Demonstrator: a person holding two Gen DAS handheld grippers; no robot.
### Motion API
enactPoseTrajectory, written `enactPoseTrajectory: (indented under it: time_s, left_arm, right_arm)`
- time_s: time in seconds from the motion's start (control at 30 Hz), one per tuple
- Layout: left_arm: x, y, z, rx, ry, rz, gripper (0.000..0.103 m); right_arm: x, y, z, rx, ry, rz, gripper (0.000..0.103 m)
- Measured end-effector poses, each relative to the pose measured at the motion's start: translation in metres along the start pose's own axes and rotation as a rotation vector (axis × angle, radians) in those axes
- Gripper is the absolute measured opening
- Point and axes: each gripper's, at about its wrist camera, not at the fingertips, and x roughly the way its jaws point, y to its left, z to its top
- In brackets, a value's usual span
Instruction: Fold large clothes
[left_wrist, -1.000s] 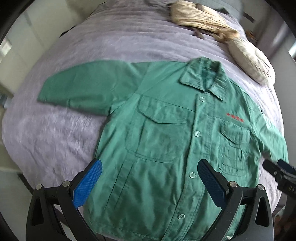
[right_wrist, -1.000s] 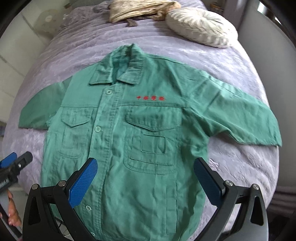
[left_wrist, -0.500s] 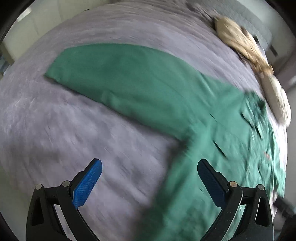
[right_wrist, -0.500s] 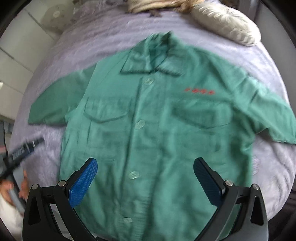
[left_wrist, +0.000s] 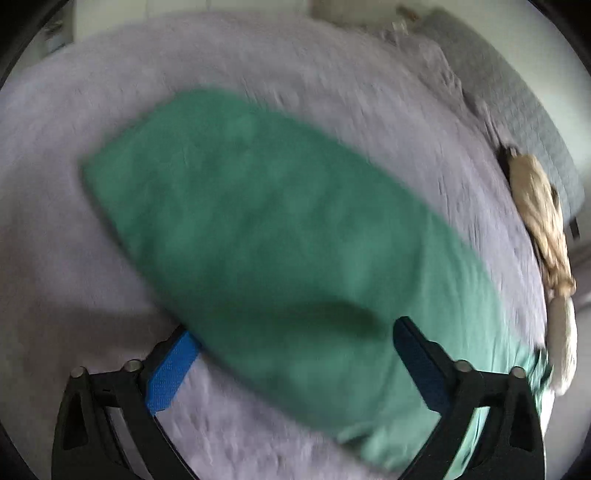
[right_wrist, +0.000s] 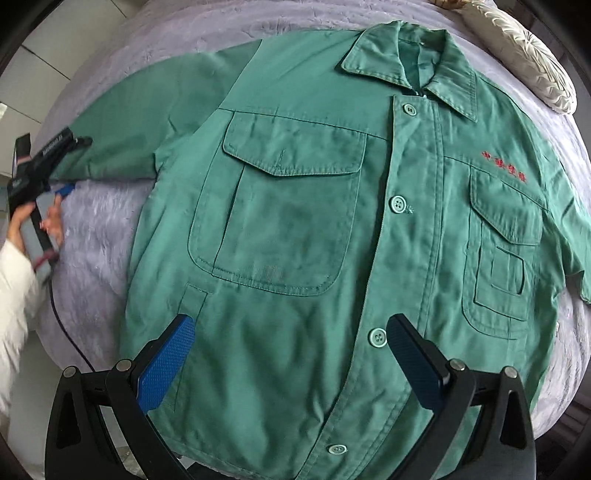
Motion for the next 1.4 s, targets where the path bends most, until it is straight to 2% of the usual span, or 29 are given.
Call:
enactPoseTrajectory:
  time_s: [0.03,0.07,0.1,0.13,0.2,0.33,0.47,0.57,0.67,0.77,0.83,0.97,1.0,1.03,1.07,1.1,1.13,1.17,1.23,1.3,1.4]
  left_arm:
    - [-0.003,0.001,0.004,0.0,-0.024,0.018,0.056]
    - [-0.004,0.003,0.009,0.006,-0.028,0.034,0.036]
    - [-0.005,0.005,0.013,0.009,-0.027,0.029,0.004]
    - [-0.007,0.008,0.015,-0.001,-0.027,-0.021,0.004]
    - [-0.018,0.012,0.017,0.005,-0.05,-0.068,0.004]
    - [-0.058,-0.018,0.015,0.12,-0.122,-0.159,0.004]
    - [-0.103,-0.102,-0.002,0.291,-0.171,-0.299,0.004]
    - [-0.128,-0.173,-0.03,0.44,-0.161,-0.402,0.004]
    - [-0.138,-0.26,-0.085,0.629,-0.127,-0.481,0.004]
    - [-0.12,-0.325,-0.151,0.776,-0.052,-0.501,0.004]
    - [-0.097,-0.362,-0.202,0.883,0.008,-0.471,0.004]
    - [-0.049,-0.383,-0.284,1.077,0.07,-0.28,0.005]
    - [-0.044,-0.383,-0.295,1.11,0.075,-0.242,0.01]
    - [-0.042,-0.382,-0.306,1.145,0.069,-0.196,0.033]
    - [-0.043,-0.375,-0.31,1.166,0.054,-0.171,0.05]
    - [-0.048,-0.372,-0.317,1.186,0.026,-0.152,0.086]
    - [-0.056,-0.368,-0.322,1.206,-0.012,-0.137,0.094]
    - [-0.067,-0.362,-0.327,1.225,-0.036,-0.135,0.094]
    - [-0.084,-0.35,-0.325,1.236,-0.037,-0.136,0.094]
    - [-0.109,-0.321,-0.316,1.191,-0.051,-0.133,0.094]
    - [-0.115,-0.282,-0.285,1.121,-0.085,-0.091,0.094]
  right_arm:
    - [0.002,0.0,0.0,0.006,0.002,-0.002,0.103]
    - [0.005,-0.002,0.001,0.017,0.003,-0.004,0.103]
    - [0.006,-0.003,0.0,0.025,0.003,-0.005,0.103]
    - [0.007,-0.004,0.0,0.034,0.0,-0.004,0.103]
    - [0.008,-0.008,-0.002,0.053,-0.012,0.011,0.103]
    - [0.002,-0.02,-0.007,0.086,-0.051,0.04,0.103]
    - [-0.014,-0.047,-0.006,0.129,-0.11,0.085,0.103]
    - [-0.024,-0.075,-0.006,0.176,-0.151,0.1,0.103]
    - [-0.034,-0.112,-0.008,0.238,-0.198,0.102,0.103]
    - [-0.037,-0.15,-0.011,0.305,-0.234,0.09,0.103]
    - [-0.036,-0.178,-0.013,0.349,-0.241,0.076,0.103]
    - [-0.021,-0.23,-0.022,0.425,-0.217,0.062,0.103]
    - [-0.018,-0.238,-0.024,0.434,-0.212,0.066,0.103]
    - [-0.016,-0.245,-0.025,0.44,-0.208,0.068,0.103]
    - [-0.015,-0.252,-0.026,0.439,-0.206,0.065,0.103]
    - [-0.015,-0.254,-0.026,0.436,-0.206,0.063,0.103]
    - [-0.016,-0.257,-0.024,0.426,-0.212,0.061,0.103]
    - [-0.017,-0.256,-0.021,0.416,-0.22,0.058,0.103]
    - [-0.025,-0.254,-0.011,0.388,-0.246,0.059,0.103]
    - [-0.03,-0.243,0.003,0.343,-0.282,0.055,0.103]
    - [-0.04,-0.205,0.034,0.216,-0.344,0.052,0.103]
